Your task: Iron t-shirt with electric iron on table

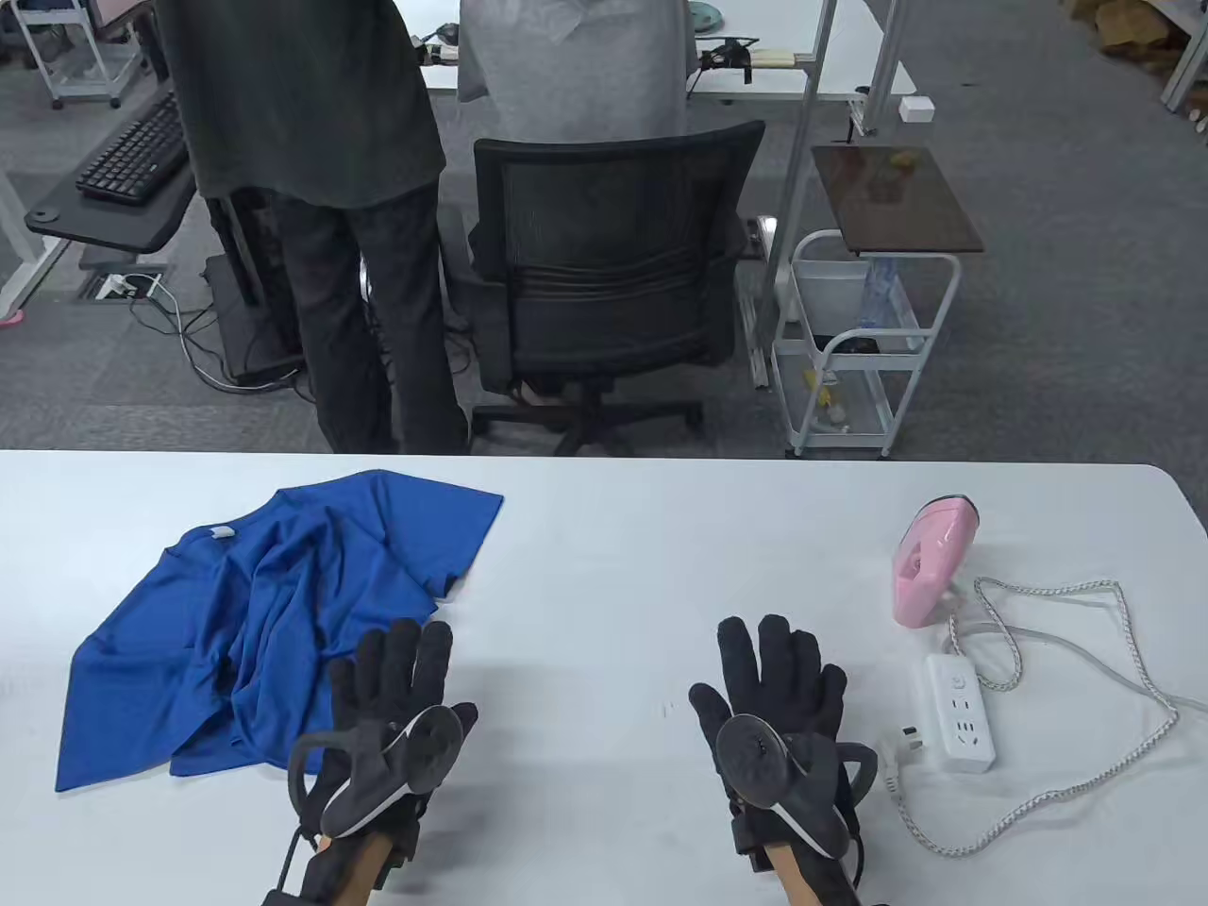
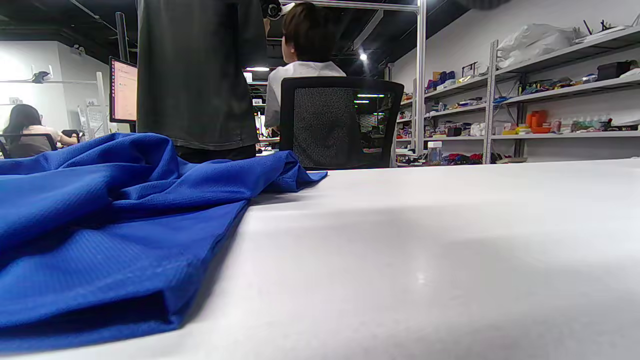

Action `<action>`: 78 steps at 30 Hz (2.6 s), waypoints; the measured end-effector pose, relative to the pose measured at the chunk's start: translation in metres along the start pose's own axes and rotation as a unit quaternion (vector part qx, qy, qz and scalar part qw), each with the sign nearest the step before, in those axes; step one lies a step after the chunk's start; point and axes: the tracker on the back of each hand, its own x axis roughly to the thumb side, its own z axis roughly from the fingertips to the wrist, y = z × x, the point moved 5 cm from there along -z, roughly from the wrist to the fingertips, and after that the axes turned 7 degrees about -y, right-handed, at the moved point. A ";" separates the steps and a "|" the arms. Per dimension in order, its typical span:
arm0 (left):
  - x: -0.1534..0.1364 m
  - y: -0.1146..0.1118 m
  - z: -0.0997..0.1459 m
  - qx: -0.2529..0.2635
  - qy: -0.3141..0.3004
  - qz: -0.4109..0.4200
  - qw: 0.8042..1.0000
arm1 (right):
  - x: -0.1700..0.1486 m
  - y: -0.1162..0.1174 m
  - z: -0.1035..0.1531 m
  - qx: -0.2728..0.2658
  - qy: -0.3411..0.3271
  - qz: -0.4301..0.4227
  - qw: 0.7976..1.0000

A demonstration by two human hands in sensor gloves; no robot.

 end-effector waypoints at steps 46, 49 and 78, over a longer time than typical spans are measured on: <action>0.021 -0.005 0.000 -0.010 -0.028 -0.036 0.999 | -0.091 0.023 -0.006 0.205 0.095 0.209 0.952; 0.022 -0.005 0.000 -0.013 -0.030 -0.035 0.999 | -0.102 0.038 -0.002 0.246 0.110 0.205 0.941; 0.021 -0.011 0.000 -0.029 -0.030 -0.023 0.999 | -0.132 0.037 0.001 0.258 0.151 0.138 0.944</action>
